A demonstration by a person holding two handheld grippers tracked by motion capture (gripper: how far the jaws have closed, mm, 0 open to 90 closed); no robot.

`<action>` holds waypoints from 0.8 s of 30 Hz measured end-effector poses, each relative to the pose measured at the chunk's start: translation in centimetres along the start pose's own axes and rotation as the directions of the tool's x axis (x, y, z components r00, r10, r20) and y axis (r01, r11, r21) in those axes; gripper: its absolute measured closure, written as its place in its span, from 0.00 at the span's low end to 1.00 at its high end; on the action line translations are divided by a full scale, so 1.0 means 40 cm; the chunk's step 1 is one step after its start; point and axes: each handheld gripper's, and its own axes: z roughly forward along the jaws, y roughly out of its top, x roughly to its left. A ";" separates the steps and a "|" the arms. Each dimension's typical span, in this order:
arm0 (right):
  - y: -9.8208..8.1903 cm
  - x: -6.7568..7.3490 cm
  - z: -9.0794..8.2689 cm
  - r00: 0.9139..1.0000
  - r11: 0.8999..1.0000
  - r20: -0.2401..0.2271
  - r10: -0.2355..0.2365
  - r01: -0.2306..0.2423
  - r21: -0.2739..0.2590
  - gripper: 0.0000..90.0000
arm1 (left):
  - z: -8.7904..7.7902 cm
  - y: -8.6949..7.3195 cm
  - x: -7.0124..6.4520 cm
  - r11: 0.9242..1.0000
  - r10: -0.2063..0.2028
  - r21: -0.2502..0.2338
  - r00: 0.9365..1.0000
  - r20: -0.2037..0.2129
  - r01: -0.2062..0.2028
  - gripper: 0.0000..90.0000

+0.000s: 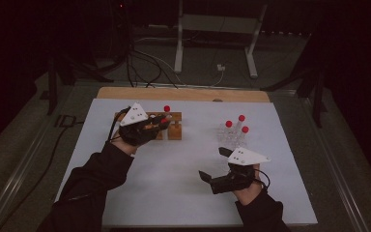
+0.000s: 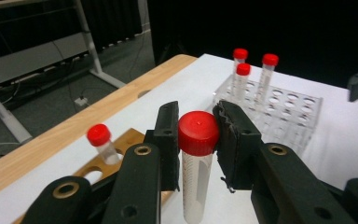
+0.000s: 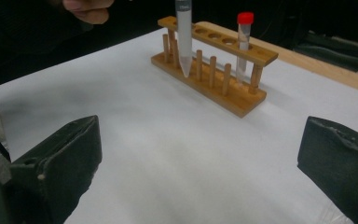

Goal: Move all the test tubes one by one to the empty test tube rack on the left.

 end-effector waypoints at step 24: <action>-0.002 -0.017 -0.011 1.000 1.000 0.015 0.018 -0.018 -0.006 0.00 | 0.045 0.033 0.127 0.991 -0.085 -0.115 0.979 -0.188 0.064 0.80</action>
